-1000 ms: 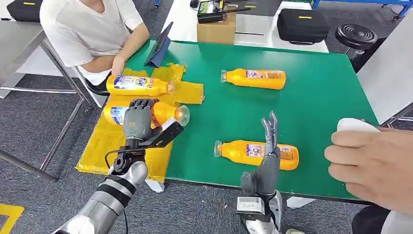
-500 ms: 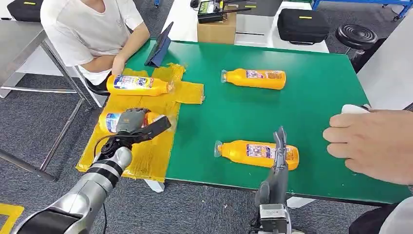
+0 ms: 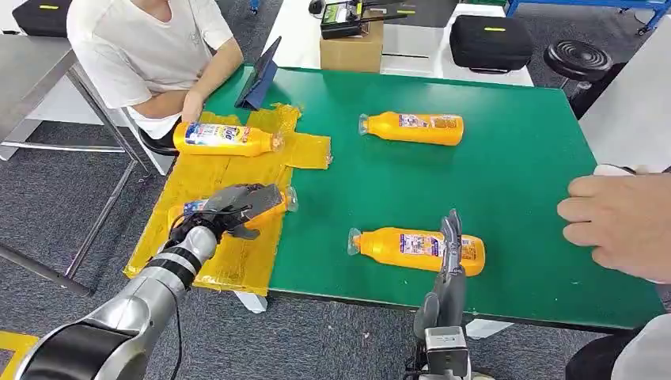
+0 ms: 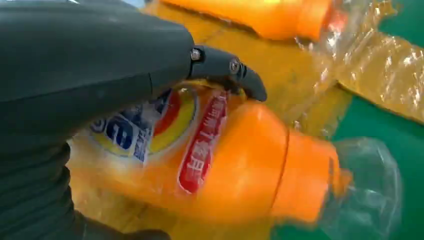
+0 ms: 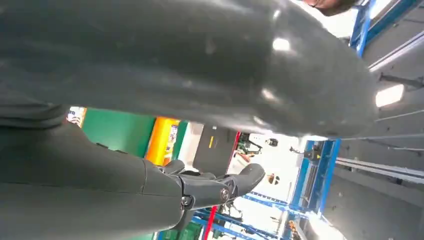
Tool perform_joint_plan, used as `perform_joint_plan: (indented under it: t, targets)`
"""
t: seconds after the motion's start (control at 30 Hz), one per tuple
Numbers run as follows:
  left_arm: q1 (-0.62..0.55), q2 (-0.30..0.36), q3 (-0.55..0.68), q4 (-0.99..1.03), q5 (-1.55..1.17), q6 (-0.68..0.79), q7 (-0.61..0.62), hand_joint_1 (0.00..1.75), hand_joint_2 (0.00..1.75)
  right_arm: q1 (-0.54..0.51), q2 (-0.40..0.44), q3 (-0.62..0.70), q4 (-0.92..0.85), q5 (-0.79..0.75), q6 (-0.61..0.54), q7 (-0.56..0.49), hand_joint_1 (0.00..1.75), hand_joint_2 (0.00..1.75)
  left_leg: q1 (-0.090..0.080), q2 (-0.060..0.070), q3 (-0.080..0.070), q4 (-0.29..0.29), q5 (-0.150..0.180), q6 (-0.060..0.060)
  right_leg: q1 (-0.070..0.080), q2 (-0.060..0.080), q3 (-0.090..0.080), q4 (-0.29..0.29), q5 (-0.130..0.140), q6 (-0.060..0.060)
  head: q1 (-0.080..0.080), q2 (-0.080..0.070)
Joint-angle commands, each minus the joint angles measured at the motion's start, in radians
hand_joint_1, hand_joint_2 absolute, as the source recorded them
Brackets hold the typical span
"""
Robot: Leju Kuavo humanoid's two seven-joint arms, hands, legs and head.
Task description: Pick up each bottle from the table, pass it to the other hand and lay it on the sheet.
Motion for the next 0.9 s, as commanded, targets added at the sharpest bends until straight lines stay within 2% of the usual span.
perform_joint_plan:
  t: [0.03, 0.23, 0.33, 0.47, 0.5, 0.53, 0.57, 0.63, 0.73, 0.83, 0.9]
  targets:
    - [-0.041, -0.015, -0.053, 0.108, 0.006, -0.036, -0.003, 0.0, 1.75, -0.047, 0.002, -0.015, 0.089, -0.009, 0.001, -0.001, 0.0, 0.0, 0.001, 0.001, 0.004, -0.001, -0.001, -0.001, 0.001, 0.0, 0.004, -0.001, -0.001, -0.002, 0.0, 0.0]
    - [0.026, -0.036, -0.075, -0.005, 0.111, -0.037, -0.114, 0.0, 1.75, -0.05, -0.001, -0.002, 0.11, -0.02, -0.013, -0.001, 0.0, 0.0, 0.0, 0.0, 0.004, -0.001, -0.001, -0.001, 0.001, -0.001, 0.004, -0.001, -0.001, -0.002, -0.001, 0.0]
    - [0.173, -0.07, -0.025, -0.278, 0.289, 0.117, -0.32, 0.0, 1.75, -0.038, -0.014, 0.022, 0.063, -0.031, -0.08, -0.001, 0.0, 0.0, 0.0, 0.001, 0.004, -0.002, -0.001, -0.001, 0.0, 0.001, 0.004, -0.002, -0.001, -0.001, -0.001, 0.0]
    - [0.229, -0.056, -0.061, -0.394, 0.304, 0.108, -0.273, 0.0, 1.75, -0.04, -0.015, 0.04, 0.069, -0.032, -0.103, -0.001, 0.0, 0.0, 0.0, 0.002, 0.002, 0.0, -0.002, -0.001, 0.0, 0.001, 0.002, -0.001, -0.001, -0.001, 0.0, 0.0]
    - [0.27, -0.068, -0.04, -0.478, 0.451, 0.1, -0.355, 0.0, 1.75, -0.042, -0.019, 0.056, 0.063, -0.019, -0.163, -0.001, 0.0, 0.0, 0.0, 0.002, 0.005, 0.0, -0.003, -0.001, 0.001, 0.0, 0.005, -0.001, -0.003, -0.002, 0.0, 0.0]
    - [0.296, -0.077, -0.031, -0.53, 0.546, 0.064, -0.364, 0.0, 1.75, -0.043, -0.022, 0.068, 0.058, -0.02, -0.207, -0.001, 0.0, 0.0, 0.0, 0.002, 0.003, -0.001, -0.002, -0.001, 0.001, 0.001, 0.003, -0.001, -0.002, -0.002, 0.0, 0.0]
    - [0.336, -0.076, -0.052, -0.619, 0.625, 0.064, -0.386, 0.0, 1.75, -0.049, -0.034, 0.085, 0.075, 0.001, -0.231, -0.001, 0.0, 1.75, 0.0, 0.002, 0.002, 0.0, -0.002, -0.001, 0.0, 0.002, 0.001, -0.001, -0.001, -0.002, -0.001, 0.0]
    - [0.387, -0.088, -0.059, -0.715, 0.71, 0.065, -0.395, 0.0, 1.75, -0.042, -0.03, 0.066, 0.087, 0.015, -0.229, -0.001, 0.0, 1.75, 0.0, 0.003, 0.002, 0.0, -0.003, -0.001, 0.001, 0.001, 0.001, -0.001, -0.001, -0.002, -0.001, 0.0]
    - [0.466, -0.107, -0.064, -0.861, 0.841, 0.144, -0.45, 0.0, 1.75, -0.045, -0.034, 0.016, 0.149, 0.04, -0.208, -0.001, 0.0, 1.75, 0.0, 0.002, 0.002, -0.001, -0.003, -0.001, 0.001, 0.001, 0.001, -0.002, -0.001, -0.001, -0.001, 0.0]
    - [0.492, -0.108, -0.051, -0.923, 0.91, 0.162, -0.467, 0.0, 1.75, -0.055, -0.042, -0.012, 0.18, 0.076, -0.191, 0.023, 0.0, 1.75, 0.001, 0.003, 0.002, 0.0, -0.003, -0.001, 0.001, 0.001, 0.001, -0.002, -0.002, -0.002, 0.0, 0.0]
    - [0.522, -0.113, -0.032, -0.983, 0.998, 0.142, -0.47, 0.0, 1.75, -0.084, -0.087, 0.007, 0.261, 0.311, -0.2, 0.148, 0.0, 1.75, 0.001, 0.003, 0.003, -0.001, -0.003, -0.002, 0.001, 0.001, 0.002, -0.002, -0.002, -0.002, -0.001, 0.0]
